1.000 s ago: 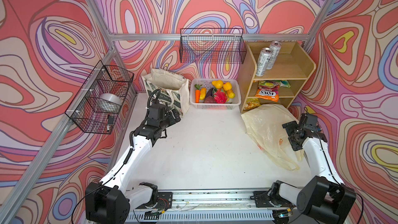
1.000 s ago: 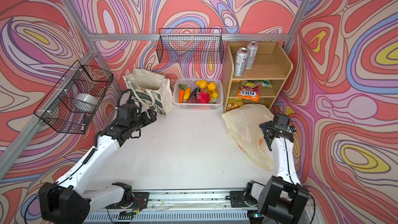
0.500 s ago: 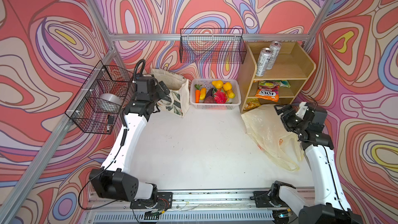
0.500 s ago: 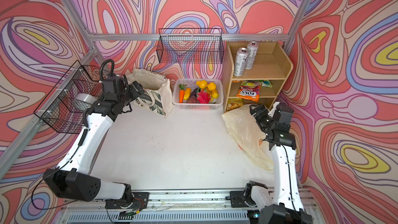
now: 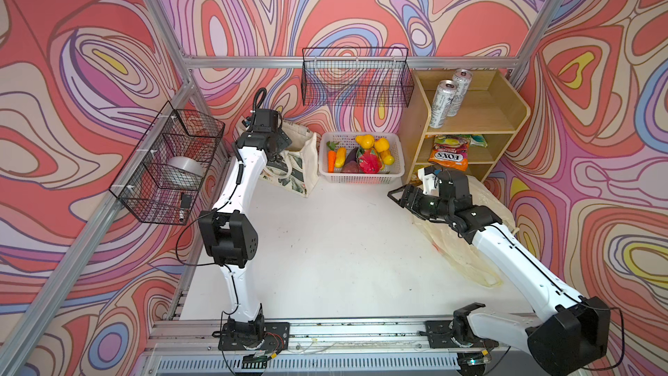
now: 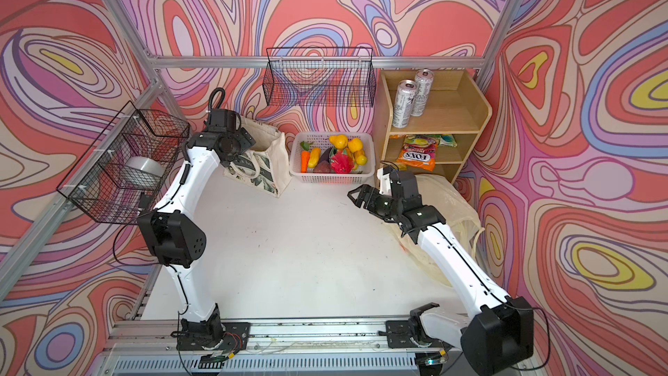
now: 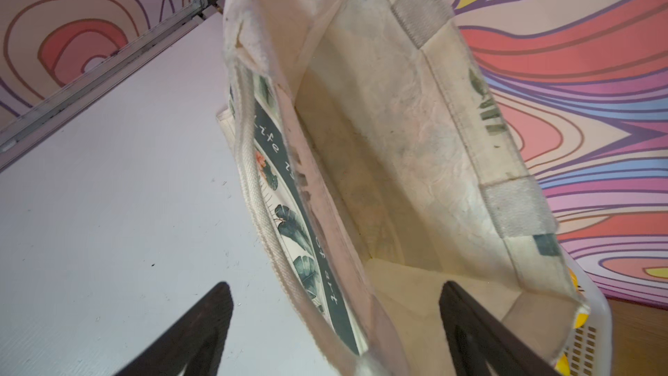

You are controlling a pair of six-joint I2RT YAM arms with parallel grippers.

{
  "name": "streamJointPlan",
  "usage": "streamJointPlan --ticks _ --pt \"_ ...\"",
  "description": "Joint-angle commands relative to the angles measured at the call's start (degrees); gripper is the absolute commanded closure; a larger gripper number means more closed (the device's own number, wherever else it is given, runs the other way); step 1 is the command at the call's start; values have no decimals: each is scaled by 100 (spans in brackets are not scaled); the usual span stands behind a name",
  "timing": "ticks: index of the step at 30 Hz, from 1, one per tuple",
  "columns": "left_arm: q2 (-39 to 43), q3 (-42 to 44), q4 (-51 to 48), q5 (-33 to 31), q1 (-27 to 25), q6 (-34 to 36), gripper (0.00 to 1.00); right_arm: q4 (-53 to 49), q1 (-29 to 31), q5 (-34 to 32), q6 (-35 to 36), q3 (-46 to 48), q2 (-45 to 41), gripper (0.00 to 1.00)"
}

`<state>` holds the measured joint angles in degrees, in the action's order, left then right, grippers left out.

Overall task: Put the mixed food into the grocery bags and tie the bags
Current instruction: 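Grasp the canvas tote rim with the left gripper while right gripper releases the bag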

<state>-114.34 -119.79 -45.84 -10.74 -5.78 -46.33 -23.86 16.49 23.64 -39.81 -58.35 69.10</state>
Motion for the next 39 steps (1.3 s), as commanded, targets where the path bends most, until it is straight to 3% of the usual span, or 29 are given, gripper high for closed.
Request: streamJointPlan --ticks 1,5,9,10,23,31,39 --pt "-269 -294 -432 -160 24 -186 13 68 21 -122 211 -16 41 17" --pt "-505 -301 -174 260 25 34 38 -56 21 -129 363 -217 103 20" --pt "-423 -320 -400 672 24 515 93 -290 37 -123 591 -520 216 23" --pt "-294 -277 -516 749 23 627 100 -318 47 -123 629 -574 218 24" --pt "2834 2707 -515 1764 -560 1316 100 -607 761 -475 1193 -1665 792 24" --pt "4636 4574 -229 2326 -663 1228 100 -979 1411 -698 1721 -2968 2111 20" --pt "5351 5333 24 2618 -668 1130 100 -1212 2222 -754 1726 -4275 3842 17"
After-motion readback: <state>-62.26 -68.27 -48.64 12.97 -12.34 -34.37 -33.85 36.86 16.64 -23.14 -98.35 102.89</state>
